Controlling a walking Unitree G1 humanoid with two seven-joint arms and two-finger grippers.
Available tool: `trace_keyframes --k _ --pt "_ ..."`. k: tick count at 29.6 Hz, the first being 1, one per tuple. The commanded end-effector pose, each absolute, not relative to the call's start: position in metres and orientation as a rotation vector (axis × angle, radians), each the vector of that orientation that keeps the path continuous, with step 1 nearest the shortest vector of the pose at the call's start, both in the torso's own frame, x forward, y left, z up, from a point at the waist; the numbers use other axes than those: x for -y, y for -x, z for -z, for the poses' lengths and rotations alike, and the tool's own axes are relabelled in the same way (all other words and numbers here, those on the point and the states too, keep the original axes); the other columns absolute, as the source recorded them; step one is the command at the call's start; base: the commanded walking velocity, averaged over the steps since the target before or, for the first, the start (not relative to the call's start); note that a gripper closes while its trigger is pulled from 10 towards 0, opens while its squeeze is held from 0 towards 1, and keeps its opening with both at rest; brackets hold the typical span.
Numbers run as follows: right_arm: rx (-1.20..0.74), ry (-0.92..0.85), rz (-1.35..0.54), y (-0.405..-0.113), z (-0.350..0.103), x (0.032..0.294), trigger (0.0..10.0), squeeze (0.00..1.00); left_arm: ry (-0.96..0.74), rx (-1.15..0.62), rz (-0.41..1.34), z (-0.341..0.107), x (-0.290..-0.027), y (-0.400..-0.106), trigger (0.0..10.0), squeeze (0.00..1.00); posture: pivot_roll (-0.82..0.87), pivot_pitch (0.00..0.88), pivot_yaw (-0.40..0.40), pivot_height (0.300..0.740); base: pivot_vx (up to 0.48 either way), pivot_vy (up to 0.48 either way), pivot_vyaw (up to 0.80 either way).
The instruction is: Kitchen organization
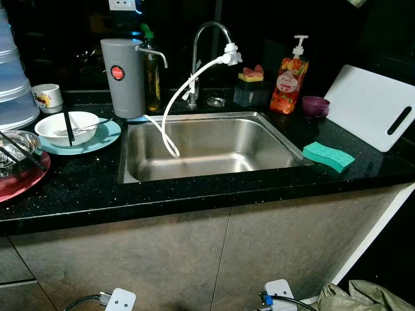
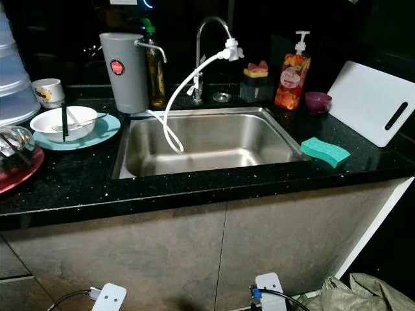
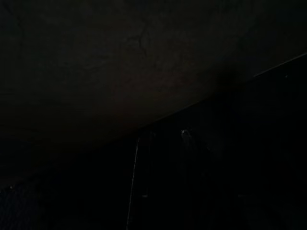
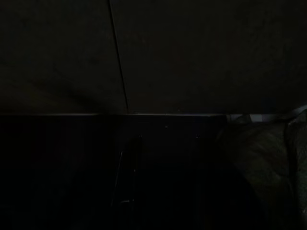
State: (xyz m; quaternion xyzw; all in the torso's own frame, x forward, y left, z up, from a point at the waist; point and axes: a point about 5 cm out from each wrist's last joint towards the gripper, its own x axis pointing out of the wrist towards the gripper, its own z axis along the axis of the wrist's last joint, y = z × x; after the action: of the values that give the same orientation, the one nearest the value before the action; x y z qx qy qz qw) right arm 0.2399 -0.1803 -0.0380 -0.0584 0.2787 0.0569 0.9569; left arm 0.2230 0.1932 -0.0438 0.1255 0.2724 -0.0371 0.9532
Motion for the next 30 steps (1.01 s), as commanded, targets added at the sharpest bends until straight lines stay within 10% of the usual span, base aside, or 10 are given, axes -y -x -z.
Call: trace_keyframes --k 1,30 --pt "-0.584 0.123 -0.104 -0.2368 0.0401 0.1847 10.0 0.0 -0.251 -0.567 0.079 0.0467 -0.1913 -0.22 10.0 0.0 -0.01 0.125 -0.058 0.74 0.0 0.0 0.0" --pt "-0.581 0.119 -0.111 -0.237 0.04 0.1816 10.0 0.0 -0.255 -0.567 0.083 0.0475 -0.1929 -0.2164 10.0 0.0 0.04 0.134 -0.044 0.74 0.0 0.0 0.0"
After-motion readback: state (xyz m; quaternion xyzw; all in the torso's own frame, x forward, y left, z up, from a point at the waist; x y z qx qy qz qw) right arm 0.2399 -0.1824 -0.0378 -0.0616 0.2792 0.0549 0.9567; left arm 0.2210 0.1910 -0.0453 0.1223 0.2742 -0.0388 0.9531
